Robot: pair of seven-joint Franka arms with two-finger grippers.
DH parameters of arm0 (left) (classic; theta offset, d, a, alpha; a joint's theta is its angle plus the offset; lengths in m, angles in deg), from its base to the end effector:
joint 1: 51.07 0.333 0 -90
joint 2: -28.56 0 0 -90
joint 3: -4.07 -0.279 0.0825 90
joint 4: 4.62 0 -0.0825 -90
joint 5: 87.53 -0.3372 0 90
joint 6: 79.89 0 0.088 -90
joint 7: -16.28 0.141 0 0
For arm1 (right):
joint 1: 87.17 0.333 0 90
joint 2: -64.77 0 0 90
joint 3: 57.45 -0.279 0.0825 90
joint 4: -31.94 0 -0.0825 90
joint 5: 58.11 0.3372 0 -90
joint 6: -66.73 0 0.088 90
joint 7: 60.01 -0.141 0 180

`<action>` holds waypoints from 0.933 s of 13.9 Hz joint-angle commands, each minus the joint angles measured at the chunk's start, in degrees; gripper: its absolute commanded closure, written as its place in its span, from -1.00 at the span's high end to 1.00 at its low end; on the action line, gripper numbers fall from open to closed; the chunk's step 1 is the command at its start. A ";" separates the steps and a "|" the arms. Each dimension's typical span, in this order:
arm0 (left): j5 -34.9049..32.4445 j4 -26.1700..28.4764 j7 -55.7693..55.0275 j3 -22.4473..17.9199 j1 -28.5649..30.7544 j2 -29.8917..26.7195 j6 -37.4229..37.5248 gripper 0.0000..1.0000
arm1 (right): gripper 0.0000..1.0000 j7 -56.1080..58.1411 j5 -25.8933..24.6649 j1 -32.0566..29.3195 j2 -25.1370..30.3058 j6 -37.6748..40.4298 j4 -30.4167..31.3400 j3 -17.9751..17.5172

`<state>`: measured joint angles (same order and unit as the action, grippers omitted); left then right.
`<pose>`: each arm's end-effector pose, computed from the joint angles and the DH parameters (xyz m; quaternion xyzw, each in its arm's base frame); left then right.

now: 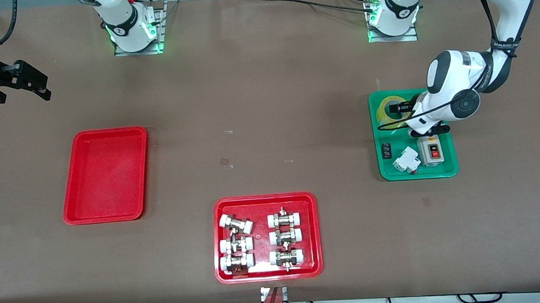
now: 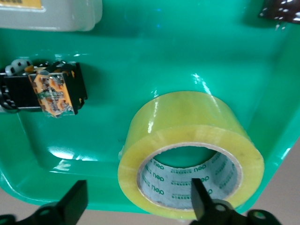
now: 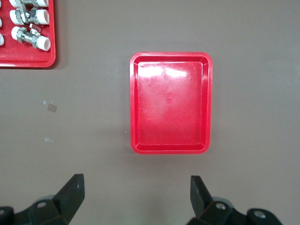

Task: Left arm passes tape to right arm into tray
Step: 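Lower the left gripper and grasp the yellow tape roll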

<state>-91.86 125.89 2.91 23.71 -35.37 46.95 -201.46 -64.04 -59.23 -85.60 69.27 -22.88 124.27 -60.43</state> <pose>0.4265 -0.0344 0.1679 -0.9726 -0.0494 0.2271 0.0076 0.4852 0.0367 0.5746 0.9998 0.0043 0.0163 0.0106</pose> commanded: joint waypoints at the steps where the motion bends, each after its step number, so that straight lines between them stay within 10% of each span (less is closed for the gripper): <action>1: -1.12 0.10 0.19 0.40 0.55 0.76 -0.60 0.45 | 1.00 -0.45 -0.90 0.28 0.33 0.76 -0.66 -0.10; 7: -2.08 -0.08 1.33 0.48 0.47 0.85 -0.07 -0.99 | 1.00 -0.45 -0.90 0.28 0.24 0.76 -0.58 -0.10; 13: -4.02 -8.93 1.95 1.01 0.38 -0.55 15.35 -0.99 | 1.00 -0.54 -0.90 0.28 0.24 0.67 -0.66 -0.10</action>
<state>-94.54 121.83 3.66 24.15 -35.25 47.70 -194.07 -64.04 -59.23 -85.58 69.27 -22.88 124.27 -60.43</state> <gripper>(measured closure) 0.784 0.000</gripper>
